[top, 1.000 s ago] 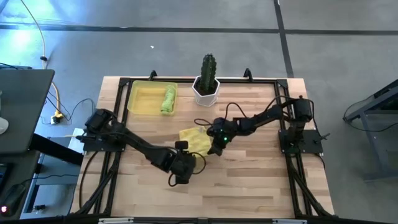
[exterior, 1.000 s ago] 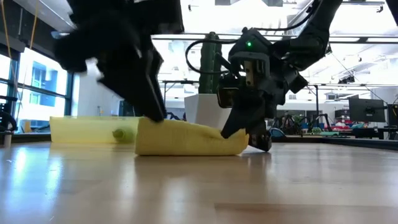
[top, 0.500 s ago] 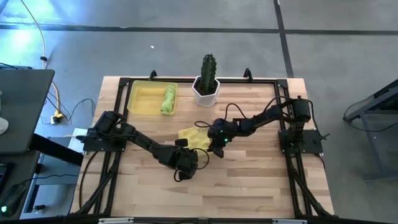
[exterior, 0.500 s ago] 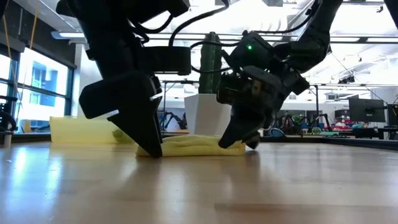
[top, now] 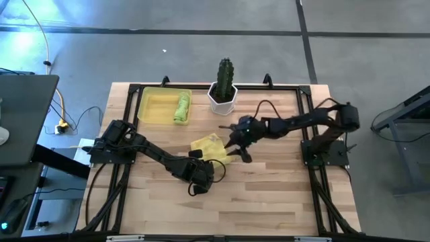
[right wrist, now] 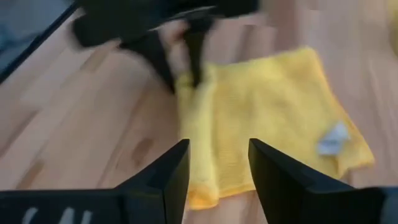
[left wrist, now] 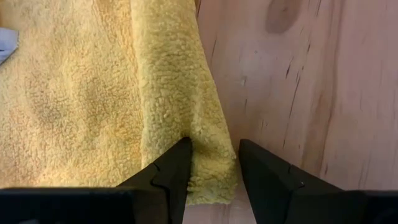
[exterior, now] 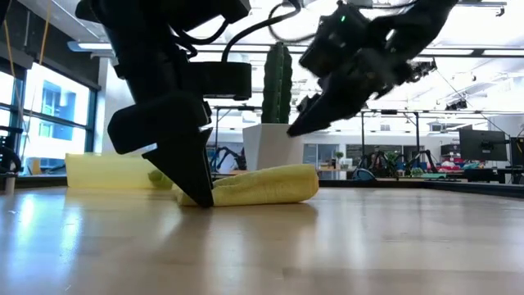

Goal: Roll microfiber towels into tight, uniform cylinder then place into a basket
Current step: Roll the yellow microfiber towel

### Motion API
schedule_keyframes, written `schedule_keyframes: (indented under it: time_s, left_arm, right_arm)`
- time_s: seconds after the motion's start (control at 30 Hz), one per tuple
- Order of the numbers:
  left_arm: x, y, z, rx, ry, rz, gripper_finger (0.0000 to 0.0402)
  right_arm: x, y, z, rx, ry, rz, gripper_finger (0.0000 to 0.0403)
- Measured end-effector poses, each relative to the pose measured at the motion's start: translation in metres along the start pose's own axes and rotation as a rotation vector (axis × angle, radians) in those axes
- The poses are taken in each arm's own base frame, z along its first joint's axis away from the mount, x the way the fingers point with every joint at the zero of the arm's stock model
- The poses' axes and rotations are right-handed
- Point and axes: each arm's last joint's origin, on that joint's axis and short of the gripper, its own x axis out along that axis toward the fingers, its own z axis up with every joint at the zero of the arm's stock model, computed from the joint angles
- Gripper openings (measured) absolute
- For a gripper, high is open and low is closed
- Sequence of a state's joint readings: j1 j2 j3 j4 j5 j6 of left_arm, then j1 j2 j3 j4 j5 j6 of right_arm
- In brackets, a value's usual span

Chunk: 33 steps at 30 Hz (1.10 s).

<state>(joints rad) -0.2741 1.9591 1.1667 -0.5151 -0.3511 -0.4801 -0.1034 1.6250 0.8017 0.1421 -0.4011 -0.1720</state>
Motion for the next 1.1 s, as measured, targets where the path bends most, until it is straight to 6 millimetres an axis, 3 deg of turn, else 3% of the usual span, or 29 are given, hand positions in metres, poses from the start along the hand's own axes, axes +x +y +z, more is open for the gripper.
schedule_keyframes:
  time_s: [0.2, 0.37, 0.67, 1.1]
  left_arm:
    - [0.001, 0.002, 0.001, -0.006, 0.007, -0.003, 0.0129]
    - [0.002, 0.004, 0.001, -0.025, 0.014, -0.006, 0.0129]
    - [0.002, 0.003, 0.001, -0.027, 0.02, -0.012, 0.0129]
    - [0.002, 0.003, 0.0, -0.043, 0.021, -0.014, 0.0129]
  right_arm:
    - [0.013, 0.037, 0.0, -0.293, 0.044, 0.085, 0.0154]
    - [0.037, 0.052, -0.009, -0.435, 0.113, -0.093, 0.0154]
    - [0.052, 0.039, -0.027, -0.422, 0.187, -0.136, 0.0154]
    - [0.052, 0.038, -0.027, -0.436, 0.189, -0.129, 0.0154]
